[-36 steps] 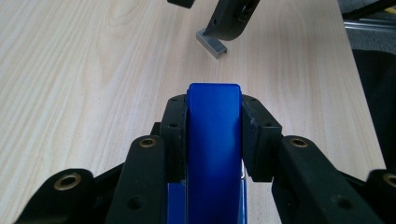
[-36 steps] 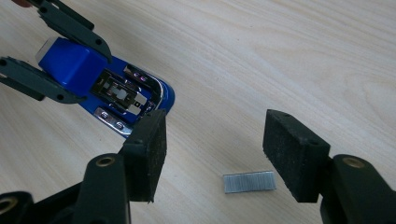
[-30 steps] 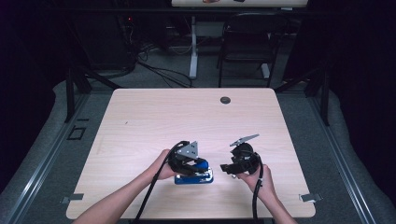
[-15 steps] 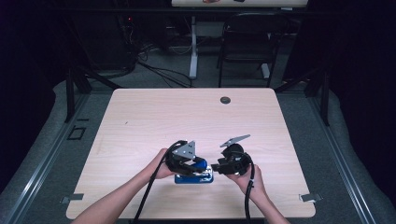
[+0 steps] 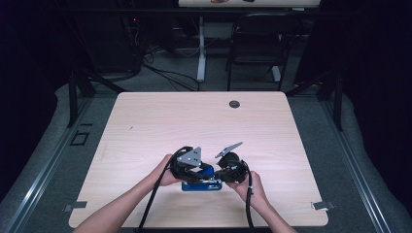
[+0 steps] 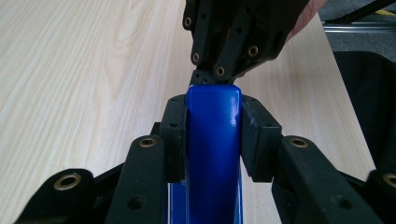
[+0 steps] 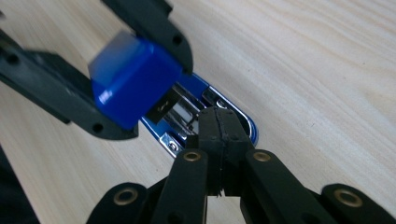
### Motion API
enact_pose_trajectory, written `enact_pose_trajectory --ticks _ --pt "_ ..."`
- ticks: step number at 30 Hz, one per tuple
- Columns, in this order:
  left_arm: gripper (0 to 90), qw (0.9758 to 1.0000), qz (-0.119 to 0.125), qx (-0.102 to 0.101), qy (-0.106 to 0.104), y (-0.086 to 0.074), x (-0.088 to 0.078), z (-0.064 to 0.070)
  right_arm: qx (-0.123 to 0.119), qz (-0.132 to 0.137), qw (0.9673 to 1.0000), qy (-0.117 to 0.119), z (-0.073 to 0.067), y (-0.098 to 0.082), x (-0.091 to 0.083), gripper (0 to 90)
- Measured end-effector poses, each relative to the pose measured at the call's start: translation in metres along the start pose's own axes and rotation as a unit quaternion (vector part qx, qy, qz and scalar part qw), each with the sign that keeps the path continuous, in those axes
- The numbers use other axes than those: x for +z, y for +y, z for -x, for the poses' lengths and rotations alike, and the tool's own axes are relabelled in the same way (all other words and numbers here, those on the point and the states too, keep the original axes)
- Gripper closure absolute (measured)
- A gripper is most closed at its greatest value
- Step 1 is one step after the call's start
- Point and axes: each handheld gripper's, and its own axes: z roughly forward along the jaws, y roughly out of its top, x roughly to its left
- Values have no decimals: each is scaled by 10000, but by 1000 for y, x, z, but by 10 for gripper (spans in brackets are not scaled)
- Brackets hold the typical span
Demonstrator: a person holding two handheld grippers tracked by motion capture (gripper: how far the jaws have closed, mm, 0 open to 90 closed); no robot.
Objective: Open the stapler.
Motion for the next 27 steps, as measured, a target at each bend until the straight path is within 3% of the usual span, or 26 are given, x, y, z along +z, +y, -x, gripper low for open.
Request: enact_pose_trajectory --ticks 7,10,16,17,27 --pt "661 10000 -29 15 43 1 -3 1 -92 -13 9999 -66 -1 -2 2 900" --pt "661 10000 -22 -5 80 0 -6 0 -158 -24 9997 -205 -2 -5 8 900" --pt "661 9999 -19 -45 133 0 -12 1 -121 21 9998 -139 0 -7 8 900" --pt "661 9999 -61 -22 135 0 -14 1 -58 124 9998 -135 -1 -7 9 900" --pt "661 9997 -66 -123 216 -3 -30 4 -127 60 9998 -170 0 -7 8 900"
